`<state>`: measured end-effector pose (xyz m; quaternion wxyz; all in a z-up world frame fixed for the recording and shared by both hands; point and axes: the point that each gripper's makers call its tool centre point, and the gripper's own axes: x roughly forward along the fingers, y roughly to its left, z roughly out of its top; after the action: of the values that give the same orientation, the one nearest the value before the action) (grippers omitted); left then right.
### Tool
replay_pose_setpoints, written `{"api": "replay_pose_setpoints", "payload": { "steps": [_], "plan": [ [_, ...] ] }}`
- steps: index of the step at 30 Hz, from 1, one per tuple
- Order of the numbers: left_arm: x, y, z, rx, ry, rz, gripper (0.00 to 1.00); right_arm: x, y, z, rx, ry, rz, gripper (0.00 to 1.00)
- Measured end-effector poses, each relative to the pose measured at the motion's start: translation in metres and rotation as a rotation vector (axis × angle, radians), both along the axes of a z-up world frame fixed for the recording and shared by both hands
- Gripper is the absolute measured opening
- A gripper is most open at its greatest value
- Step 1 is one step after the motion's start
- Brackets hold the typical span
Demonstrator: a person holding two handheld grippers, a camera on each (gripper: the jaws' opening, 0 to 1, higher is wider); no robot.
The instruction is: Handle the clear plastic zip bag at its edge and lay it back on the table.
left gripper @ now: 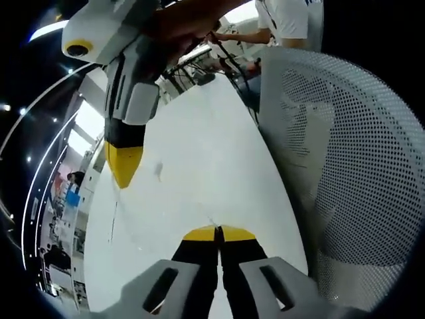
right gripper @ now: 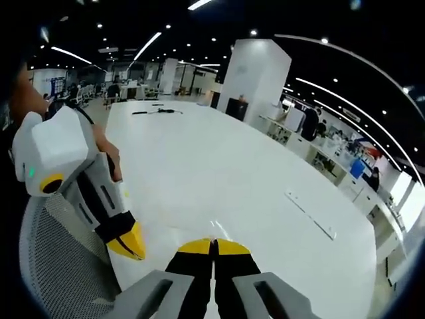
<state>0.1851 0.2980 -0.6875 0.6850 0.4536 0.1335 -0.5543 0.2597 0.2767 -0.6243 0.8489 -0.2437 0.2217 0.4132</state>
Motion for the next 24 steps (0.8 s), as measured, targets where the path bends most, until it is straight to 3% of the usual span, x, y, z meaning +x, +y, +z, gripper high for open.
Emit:
{"api": "replay_pose_setpoints", "payload": {
  "steps": [14,24],
  "plan": [
    [0.005,0.008,0.0,-0.005,0.0,0.024,0.0,-0.003,0.0,-0.005,-0.008,-0.003,0.014,0.0],
    [0.015,0.007,0.006,-0.041,0.0,0.048,0.0,-0.01,-0.001,-0.022,-0.055,0.004,0.036,0.0]
  ]
}}
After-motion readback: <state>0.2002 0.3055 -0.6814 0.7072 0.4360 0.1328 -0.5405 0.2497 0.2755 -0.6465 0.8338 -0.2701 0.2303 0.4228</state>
